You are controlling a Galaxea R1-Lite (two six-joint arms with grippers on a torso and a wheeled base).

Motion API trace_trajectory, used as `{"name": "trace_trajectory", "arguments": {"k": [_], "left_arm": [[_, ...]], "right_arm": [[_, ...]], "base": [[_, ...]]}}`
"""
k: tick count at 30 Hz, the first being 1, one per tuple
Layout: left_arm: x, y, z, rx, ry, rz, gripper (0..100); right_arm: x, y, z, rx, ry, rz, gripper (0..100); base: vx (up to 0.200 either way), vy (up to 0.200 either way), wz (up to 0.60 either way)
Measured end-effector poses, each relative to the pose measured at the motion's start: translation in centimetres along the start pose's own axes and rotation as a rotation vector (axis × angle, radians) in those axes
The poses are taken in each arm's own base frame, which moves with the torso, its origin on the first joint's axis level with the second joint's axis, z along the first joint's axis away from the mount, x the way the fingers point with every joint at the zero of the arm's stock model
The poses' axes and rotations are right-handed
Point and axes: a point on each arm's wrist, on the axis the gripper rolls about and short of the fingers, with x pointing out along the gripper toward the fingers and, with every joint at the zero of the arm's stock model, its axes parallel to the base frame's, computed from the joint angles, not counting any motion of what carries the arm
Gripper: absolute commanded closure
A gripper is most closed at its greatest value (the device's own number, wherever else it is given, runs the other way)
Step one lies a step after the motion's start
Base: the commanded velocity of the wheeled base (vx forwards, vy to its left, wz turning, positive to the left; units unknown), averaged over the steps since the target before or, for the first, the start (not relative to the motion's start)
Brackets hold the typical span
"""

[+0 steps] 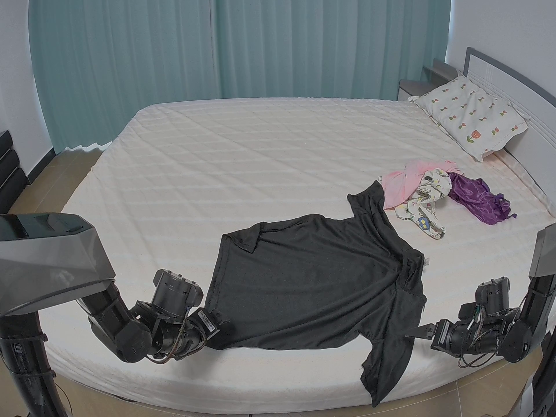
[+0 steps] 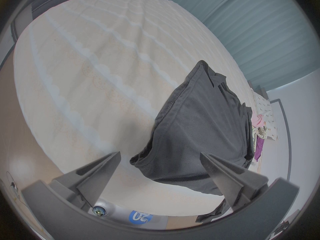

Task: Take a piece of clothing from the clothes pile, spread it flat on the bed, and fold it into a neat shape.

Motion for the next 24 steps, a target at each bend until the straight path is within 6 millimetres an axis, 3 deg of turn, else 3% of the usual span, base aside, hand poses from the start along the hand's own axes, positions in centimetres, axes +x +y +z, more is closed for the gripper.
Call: {"name": "trace_trajectory", "arguments": {"k": [1,2,13,24], "left_arm": [[0.1,0.0,0.0,0.012,0.0,0.002,0],[0.2,0.0,-0.1,0.028,0.002,0.006,100],[1.1,0.6,-0.3,0.05,-0.035,0.065,100],[0.6,1.8,2.2,-0.089,-0.086,0.076,100]], "right_arm": [[0.0,0.0,0.0,-0.004,-0.004,0.004,0],[0.1,0.0,-0.1,-0.007,-0.004,0.006,0],[1.1,0.4,-2.2,-0.081,0.016,0.018,0],[3.6,0.0,-2.1,-0.08,-0.069,0.011,0]], "base": [[0.0,0.0,0.0],[0.0,0.0,0.0],[0.0,0.0,0.0],[0.0,0.0,0.0]]}}
